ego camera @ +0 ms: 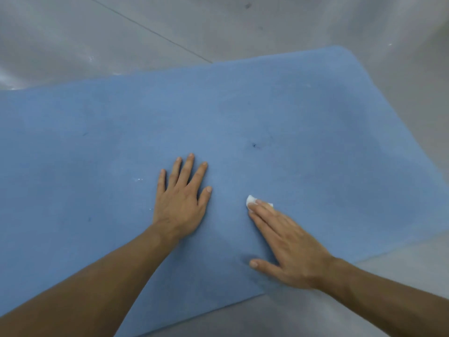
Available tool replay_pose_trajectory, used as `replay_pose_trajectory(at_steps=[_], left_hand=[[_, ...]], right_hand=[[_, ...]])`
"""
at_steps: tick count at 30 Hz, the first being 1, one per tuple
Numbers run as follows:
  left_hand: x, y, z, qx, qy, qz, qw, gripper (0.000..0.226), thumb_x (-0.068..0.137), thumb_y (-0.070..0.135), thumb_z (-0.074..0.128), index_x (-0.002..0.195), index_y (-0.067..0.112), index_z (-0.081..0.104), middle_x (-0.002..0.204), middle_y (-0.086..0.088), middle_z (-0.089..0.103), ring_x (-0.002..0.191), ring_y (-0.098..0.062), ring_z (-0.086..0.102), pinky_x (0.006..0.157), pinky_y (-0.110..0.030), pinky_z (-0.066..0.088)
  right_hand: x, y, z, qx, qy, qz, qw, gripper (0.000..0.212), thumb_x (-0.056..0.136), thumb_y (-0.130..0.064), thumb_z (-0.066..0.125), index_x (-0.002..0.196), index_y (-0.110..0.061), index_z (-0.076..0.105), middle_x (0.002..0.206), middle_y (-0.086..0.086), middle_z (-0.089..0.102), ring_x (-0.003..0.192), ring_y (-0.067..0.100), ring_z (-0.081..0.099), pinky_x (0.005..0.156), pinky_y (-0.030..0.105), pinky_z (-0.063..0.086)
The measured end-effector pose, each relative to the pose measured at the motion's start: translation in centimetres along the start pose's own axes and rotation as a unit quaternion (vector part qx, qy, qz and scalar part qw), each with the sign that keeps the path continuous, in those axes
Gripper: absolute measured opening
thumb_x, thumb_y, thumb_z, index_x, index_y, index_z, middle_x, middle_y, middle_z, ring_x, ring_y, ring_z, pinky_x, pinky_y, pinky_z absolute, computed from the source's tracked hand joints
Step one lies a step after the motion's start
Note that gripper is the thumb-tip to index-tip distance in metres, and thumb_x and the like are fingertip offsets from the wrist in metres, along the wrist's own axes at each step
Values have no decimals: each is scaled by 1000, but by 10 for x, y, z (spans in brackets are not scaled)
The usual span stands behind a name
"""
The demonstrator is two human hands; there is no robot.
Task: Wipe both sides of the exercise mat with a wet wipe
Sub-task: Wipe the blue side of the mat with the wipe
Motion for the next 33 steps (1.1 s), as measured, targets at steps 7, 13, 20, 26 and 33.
replay_pose_trajectory(at_steps=[7, 13, 20, 26, 33], left_hand=[[15, 33, 0, -7, -60, -62, 996, 66, 104, 55, 28, 162, 44, 0, 170, 13, -21, 156, -16, -22, 124, -56, -13], [16, 38, -16, -7, -131, -101, 986, 73, 104, 58, 26, 162, 40, -15, 166, 3, -34, 154, -24, -29, 124, -58, -12], [45, 44, -56, -5, -285, -98, 954, 88, 100, 33, 52, 164, 31, -9, 168, -4, -29, 156, -35, -21, 120, -64, 18], [70, 23, -109, -25, -333, -38, 942, 80, 99, 28, 53, 165, 32, 8, 171, -7, 5, 154, -35, 19, 119, -49, 33], [97, 1, -110, 34, -230, -28, 972, 67, 102, 33, 49, 161, 28, 19, 164, -5, 22, 153, -32, 21, 116, -47, 32]], right_hand=[[41, 15, -12, -22, 3, 137, 990, 85, 103, -71, 20, 166, -12, 20, 174, -2, 10, 161, 18, 2, 128, 37, 15], [97, 7, -34, 15, -58, 227, 972, 105, 80, -77, -4, 166, -17, -4, 173, -7, -16, 159, 13, -14, 126, 29, -3], [150, 1, -134, -112, -200, 110, 967, 103, 79, -71, -1, 167, -15, -2, 174, -2, -12, 161, 15, 2, 127, 28, 5], [185, -19, -223, -181, -233, 68, 953, 74, 110, -52, 30, 167, -17, -3, 173, -6, -14, 160, 10, -1, 122, 20, 1], [200, 22, -204, -139, -212, 75, 964, 74, 110, -52, 29, 167, -17, -3, 173, -8, -14, 159, 9, -1, 121, 19, 0]])
Point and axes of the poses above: each hand's wrist, its own x-axis towards the middle knuckle, its own z-axis out of the palm, y = z × x, the point moved 1 cm from there along x, towards the middle knuckle
